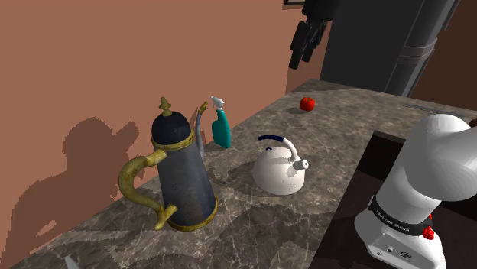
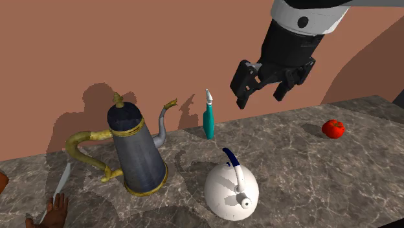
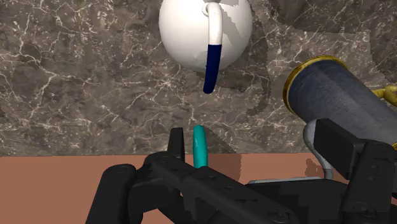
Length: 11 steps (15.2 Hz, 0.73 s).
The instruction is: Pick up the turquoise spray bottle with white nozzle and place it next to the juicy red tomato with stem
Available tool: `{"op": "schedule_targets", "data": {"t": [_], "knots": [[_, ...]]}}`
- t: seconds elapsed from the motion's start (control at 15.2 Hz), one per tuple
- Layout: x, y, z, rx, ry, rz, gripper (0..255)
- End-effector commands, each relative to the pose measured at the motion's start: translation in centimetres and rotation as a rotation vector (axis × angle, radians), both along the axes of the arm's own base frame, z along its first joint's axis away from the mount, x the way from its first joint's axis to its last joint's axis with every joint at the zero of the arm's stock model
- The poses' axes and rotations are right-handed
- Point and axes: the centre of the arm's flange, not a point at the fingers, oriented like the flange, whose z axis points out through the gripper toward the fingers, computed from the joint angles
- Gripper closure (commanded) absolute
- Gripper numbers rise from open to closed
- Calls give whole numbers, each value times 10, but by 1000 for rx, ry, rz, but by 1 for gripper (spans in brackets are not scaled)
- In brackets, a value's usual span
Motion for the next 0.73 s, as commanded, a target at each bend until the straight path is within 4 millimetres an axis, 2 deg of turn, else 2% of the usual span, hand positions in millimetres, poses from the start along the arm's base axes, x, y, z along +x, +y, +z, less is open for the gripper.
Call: {"op": "schedule_targets", "data": {"t": [0.0, 0.66], "knots": [[0, 0, 0, 0, 0, 0, 0], [122, 6, -58, -6, 26, 20, 0]]}}
